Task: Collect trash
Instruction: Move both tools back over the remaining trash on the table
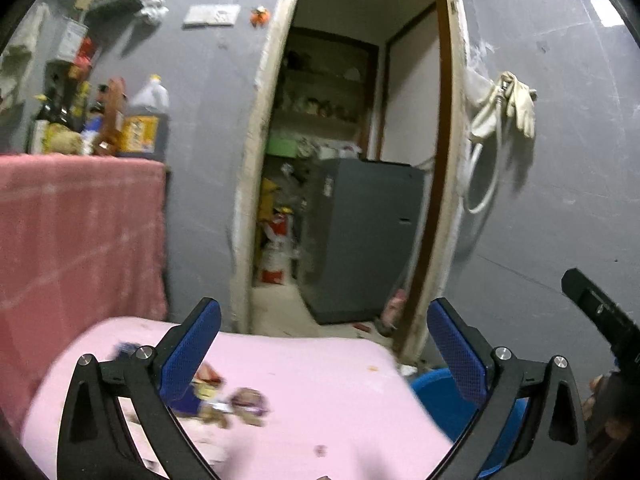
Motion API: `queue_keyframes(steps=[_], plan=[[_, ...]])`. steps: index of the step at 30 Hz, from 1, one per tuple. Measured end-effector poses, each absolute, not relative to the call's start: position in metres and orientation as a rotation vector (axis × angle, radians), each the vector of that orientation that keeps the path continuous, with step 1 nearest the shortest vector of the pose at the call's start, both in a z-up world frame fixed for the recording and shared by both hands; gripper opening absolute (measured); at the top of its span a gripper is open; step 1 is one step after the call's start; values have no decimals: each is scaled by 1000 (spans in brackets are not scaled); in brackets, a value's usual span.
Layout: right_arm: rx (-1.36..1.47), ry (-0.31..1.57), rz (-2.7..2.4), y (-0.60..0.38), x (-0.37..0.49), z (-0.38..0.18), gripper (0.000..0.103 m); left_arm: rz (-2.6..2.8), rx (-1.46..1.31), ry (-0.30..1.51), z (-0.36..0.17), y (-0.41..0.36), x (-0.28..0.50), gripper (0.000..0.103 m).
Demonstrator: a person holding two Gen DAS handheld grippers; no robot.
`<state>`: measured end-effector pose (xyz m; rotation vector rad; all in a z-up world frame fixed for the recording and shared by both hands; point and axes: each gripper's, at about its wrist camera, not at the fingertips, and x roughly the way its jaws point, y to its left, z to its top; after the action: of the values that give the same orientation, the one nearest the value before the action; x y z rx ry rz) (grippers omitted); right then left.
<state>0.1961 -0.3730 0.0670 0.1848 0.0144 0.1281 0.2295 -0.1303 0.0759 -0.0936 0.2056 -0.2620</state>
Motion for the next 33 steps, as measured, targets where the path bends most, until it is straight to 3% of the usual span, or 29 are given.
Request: queue_keyframes(steps=[12,21,33], plan=[[109,15,231,-297,211,69,103,-99,-76,175,66,-41,218,101],[14,150,292,-247,238,47,103,-46,-101,321,32,4,241,101],[5,358,319,-230,276,19,103,-131,-103,472,-1,7,277,99]])
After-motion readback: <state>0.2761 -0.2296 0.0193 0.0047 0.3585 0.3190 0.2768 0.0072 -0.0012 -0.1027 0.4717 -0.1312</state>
